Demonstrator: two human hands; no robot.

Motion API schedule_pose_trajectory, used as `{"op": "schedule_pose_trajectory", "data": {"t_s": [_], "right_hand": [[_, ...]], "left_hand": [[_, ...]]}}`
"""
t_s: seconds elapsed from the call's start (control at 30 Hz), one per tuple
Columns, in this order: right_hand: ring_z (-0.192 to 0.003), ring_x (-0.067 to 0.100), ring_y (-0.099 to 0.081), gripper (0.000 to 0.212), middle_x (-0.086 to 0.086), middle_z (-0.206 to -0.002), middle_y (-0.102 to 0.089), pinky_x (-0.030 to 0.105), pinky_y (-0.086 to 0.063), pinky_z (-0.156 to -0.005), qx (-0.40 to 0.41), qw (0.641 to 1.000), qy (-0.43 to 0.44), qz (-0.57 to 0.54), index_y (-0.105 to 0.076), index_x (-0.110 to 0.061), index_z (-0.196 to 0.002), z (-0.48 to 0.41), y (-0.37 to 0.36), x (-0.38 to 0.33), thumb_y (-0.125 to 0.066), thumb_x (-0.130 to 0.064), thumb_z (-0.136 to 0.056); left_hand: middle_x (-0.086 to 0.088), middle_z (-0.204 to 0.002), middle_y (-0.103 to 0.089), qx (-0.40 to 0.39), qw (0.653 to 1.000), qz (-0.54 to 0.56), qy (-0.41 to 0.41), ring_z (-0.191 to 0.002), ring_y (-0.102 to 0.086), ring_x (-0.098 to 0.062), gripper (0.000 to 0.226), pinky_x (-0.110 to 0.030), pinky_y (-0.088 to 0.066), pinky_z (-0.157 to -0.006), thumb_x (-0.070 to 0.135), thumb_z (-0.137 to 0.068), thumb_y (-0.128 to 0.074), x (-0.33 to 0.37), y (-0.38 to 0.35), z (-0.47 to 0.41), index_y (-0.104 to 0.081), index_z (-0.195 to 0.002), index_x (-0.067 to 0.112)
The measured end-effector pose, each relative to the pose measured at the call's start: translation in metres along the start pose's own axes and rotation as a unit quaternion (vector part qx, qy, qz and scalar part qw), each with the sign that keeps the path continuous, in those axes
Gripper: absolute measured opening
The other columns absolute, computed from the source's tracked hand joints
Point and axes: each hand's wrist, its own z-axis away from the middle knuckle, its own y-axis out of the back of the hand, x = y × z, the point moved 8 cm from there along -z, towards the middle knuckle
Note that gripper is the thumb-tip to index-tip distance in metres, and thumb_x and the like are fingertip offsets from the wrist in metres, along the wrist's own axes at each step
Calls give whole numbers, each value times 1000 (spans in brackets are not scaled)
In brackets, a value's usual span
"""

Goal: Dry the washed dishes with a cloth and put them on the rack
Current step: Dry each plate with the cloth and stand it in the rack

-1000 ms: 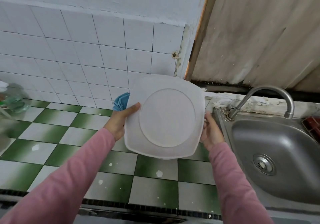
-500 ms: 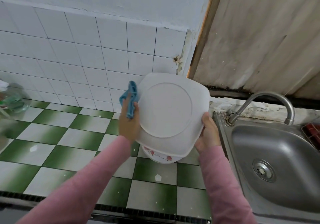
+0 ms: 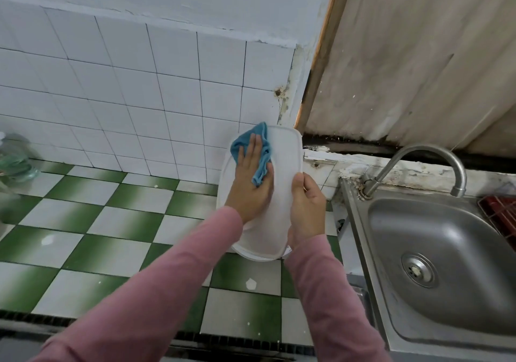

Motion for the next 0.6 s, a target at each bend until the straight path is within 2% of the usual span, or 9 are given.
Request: {"op": "schedule_pose_trajectory", "data": {"t_s": [0.07, 0.13, 0.2, 0.27, 0.33, 0.4, 0.47, 0.53, 0.6], "right_hand": [[-75, 19, -49, 31, 8, -78, -57, 38, -46, -73, 12, 998, 30, 44, -60, -14, -77, -6, 1, -9, -47, -19, -105], [-77, 19, -52, 29, 9, -81, -59, 41, -50, -74, 8, 996, 53, 72, -62, -13, -82, -11, 2, -19, -45, -19, -105], [-78, 16, -53, 30, 4, -80, -60, 38, -51, -74, -5, 995, 67, 76, -63, -14, -82, -11, 0, -25, -45, -19, -105], [-70, 10, -48, 34, -5, -70, -55, 29, -44, -68, -11, 992, 89, 88, -57, -18, -72, -7, -5, -28, -46, -17, -105], [-66, 9, -43, 36, -7, -65, -49, 28, -39, -63, -29, 986, 113, 115, -51, -17, -69, -2, -12, -27, -47, -19, -104], [-65, 9, -41, 36, -5, -66, -47, 27, -37, -62, -31, 983, 123, 132, -50, -16, -69, 2, -16, -27, -47, -19, -104], [-62, 5, -45, 36, -8, -64, -50, 22, -40, -62, -26, 987, 110, 118, -53, -18, -70, 1, -17, -27, -46, -14, -104], [-68, 2, -55, 32, -10, -69, -61, 20, -48, -67, -40, 992, 84, 86, -61, -17, -78, -2, -17, -25, -44, -11, -105], [-74, 5, -58, 31, -7, -75, -65, 22, -50, -71, -52, 993, 72, 80, -65, -14, -84, -4, -17, -21, -43, -12, -105]], "left_hand": [[13, -164, 8, -51, 996, -8, -75, -152, 12, -18, 65, -52, -5, -123, 40, -99, -33, 15, -10, 15, 0, -155, 31], [8, -165, 4, -79, 986, -29, -141, -152, 11, -21, 65, -56, -7, -122, 34, -100, -37, 25, -15, 25, -5, -156, 24], [7, -165, 3, -77, 985, -30, -152, -152, 8, -19, 65, -56, -11, -121, 32, -100, -38, 29, -12, 18, -6, -156, 22], [10, -165, 0, -36, 994, 11, -99, -153, -1, -17, 66, -53, -17, -121, 34, -100, -39, 26, -1, 0, -7, -157, 23], [6, -164, -11, 30, 995, 95, 5, -151, -10, -15, 65, -48, -20, -122, 39, -99, -38, 15, 16, -14, -14, -157, 21], [8, -162, -13, 52, 992, 105, 38, -150, -4, -8, 64, -39, -12, -124, 40, -98, -36, 16, 22, -16, -18, -156, 20], [10, -162, -8, 39, 998, 37, -26, -149, 9, -4, 63, -29, -1, -123, 36, -100, -37, 32, 17, -3, -15, -156, 18], [1, -164, -7, 15, 992, -30, -118, -152, 12, -21, 63, -38, 3, -124, 32, -100, -39, 45, 5, 15, -17, -156, 12], [-3, -164, -10, -4, 985, -52, -162, -152, 10, -26, 61, -43, 2, -124, 31, -100, -38, 46, 2, 19, -21, -155, 10]]}}
